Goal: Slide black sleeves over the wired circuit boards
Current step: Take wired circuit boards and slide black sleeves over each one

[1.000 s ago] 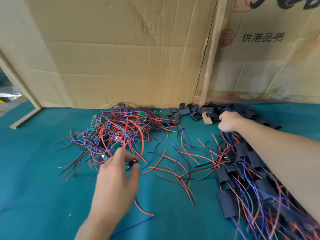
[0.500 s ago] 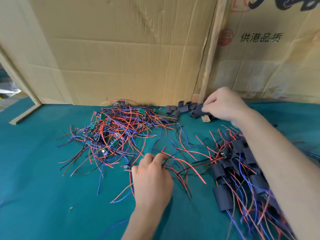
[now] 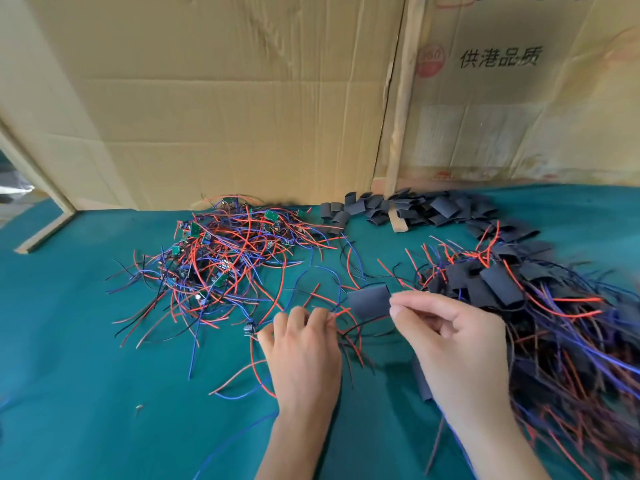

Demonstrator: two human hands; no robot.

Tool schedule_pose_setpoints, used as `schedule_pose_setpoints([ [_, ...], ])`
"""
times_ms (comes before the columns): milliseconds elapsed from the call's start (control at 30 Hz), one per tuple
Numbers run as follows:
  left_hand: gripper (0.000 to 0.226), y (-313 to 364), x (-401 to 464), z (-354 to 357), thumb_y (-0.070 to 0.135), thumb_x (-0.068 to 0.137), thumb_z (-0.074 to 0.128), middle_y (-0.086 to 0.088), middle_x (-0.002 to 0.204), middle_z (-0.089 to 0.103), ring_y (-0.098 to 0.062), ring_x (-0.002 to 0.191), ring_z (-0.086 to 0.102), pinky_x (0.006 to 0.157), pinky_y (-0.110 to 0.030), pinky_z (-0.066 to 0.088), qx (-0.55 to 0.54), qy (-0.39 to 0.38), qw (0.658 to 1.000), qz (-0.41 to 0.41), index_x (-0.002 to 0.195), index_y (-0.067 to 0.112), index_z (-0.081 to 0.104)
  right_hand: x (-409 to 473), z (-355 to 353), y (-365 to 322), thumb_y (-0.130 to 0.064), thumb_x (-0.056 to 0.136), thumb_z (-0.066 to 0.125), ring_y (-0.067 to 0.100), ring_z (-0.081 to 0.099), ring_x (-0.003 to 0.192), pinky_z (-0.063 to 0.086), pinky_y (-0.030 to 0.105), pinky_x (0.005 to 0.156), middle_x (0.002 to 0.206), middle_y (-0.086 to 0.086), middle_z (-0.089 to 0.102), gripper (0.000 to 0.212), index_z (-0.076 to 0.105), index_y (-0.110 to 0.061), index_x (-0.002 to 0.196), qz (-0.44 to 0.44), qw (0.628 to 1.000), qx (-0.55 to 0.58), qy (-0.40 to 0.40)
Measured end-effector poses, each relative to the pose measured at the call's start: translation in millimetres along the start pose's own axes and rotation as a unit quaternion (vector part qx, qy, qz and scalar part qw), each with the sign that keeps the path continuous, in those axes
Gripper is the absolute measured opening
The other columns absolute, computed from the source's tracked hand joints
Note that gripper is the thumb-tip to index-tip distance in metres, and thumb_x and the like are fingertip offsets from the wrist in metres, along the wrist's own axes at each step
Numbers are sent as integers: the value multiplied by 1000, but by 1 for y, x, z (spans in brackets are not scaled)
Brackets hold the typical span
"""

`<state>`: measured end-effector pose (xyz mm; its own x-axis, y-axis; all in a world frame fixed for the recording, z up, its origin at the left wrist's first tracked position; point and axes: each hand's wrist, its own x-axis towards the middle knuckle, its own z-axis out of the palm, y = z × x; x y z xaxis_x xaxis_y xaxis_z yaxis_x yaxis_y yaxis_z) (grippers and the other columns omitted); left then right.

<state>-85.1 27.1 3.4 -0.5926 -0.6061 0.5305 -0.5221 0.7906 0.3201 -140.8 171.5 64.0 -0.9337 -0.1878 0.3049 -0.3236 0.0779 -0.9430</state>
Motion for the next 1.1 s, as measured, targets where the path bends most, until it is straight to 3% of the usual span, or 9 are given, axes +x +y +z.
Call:
schedule_pose_setpoints([
  [67, 10, 1, 1, -2, 19, 88, 60, -2, 77, 66, -33, 77, 61, 77, -44, 39, -2, -7, 1000, -14, 84, 19, 69, -2, 3, 2, 1, 77, 80, 24, 68, 67, 55, 27, 66, 78, -11, 77, 39, 80, -38, 83, 6, 999, 37, 22],
  [267, 45, 26, 12, -11, -3, 75, 55, -7, 104, 69, -36, 98, 63, 85, -46, 40, -139, -34, 982, -122, 115, 12, 66, -5, 9, 6, -22, 70, 74, 20, 67, 62, 58, 38, 67, 74, -10, 76, 21, 79, -39, 82, 18, 997, 52, 48],
  [400, 43, 39, 12, -13, -7, 71, 56, -5, 91, 61, -33, 88, 59, 88, -50, 46, -263, -8, 945, -196, 106, 14, 68, -11, 19, 11, -3, 77, 77, 14, 71, 67, 58, 36, 72, 73, -10, 76, 32, 78, -34, 80, 16, 999, 37, 24],
  [533, 42, 39, 5, -12, -10, 63, 61, 8, 79, 44, -30, 75, 52, 78, -53, 48, -276, -17, 949, -151, 90, 20, 72, -6, 18, 18, 11, 80, 71, 7, 71, 67, 51, 13, 65, 72, -5, 76, 30, 75, -19, 74, 45, 993, 98, 37],
  [733, 39, 33, 1, -3, -17, 58, 65, -2, 83, 59, -31, 75, 56, 72, -44, 48, -231, 4, 970, -78, 80, 15, 73, -5, 22, 20, 12, 85, 69, 8, 70, 69, 49, 12, 66, 77, 0, 75, 19, 70, -5, 78, 52, 989, 135, 1],
  [833, 40, 31, 4, 0, -14, 56, 69, -1, 86, 60, -31, 78, 59, 71, -39, 48, -234, -2, 966, -111, 83, 16, 74, -6, 22, 23, 16, 82, 69, 10, 68, 69, 50, 14, 65, 77, 1, 74, 24, 69, -8, 79, 48, 988, 147, -9],
  [967, 29, 32, 6, 0, -4, 71, 75, 3, 77, 60, -28, 72, 59, 62, -31, 38, -237, 16, 963, -126, 91, 18, 73, -9, 27, 23, 20, 84, 61, 8, 66, 77, 51, 17, 69, 93, -4, 73, 40, 61, -16, 101, 35, 985, 162, -41],
  [1067, 4, 31, 7, 0, 20, 89, 73, 4, 63, 57, -31, 62, 56, 57, -35, 38, -244, 29, 959, -137, 89, 20, 69, -11, 28, 23, 4, 82, 59, 12, 70, 91, 55, 25, 73, 101, -3, 75, 35, 66, -24, 103, 22, 986, 137, -95],
  [1100, 11, 32, 6, 0, 27, 93, 69, 2, 61, 57, -32, 60, 55, 56, -35, 38, -245, 30, 959, -136, 84, 21, 67, -11, 29, 23, -3, 81, 59, 14, 71, 91, 54, 26, 72, 102, -2, 75, 32, 69, -27, 99, 32, 983, 137, -118],
])
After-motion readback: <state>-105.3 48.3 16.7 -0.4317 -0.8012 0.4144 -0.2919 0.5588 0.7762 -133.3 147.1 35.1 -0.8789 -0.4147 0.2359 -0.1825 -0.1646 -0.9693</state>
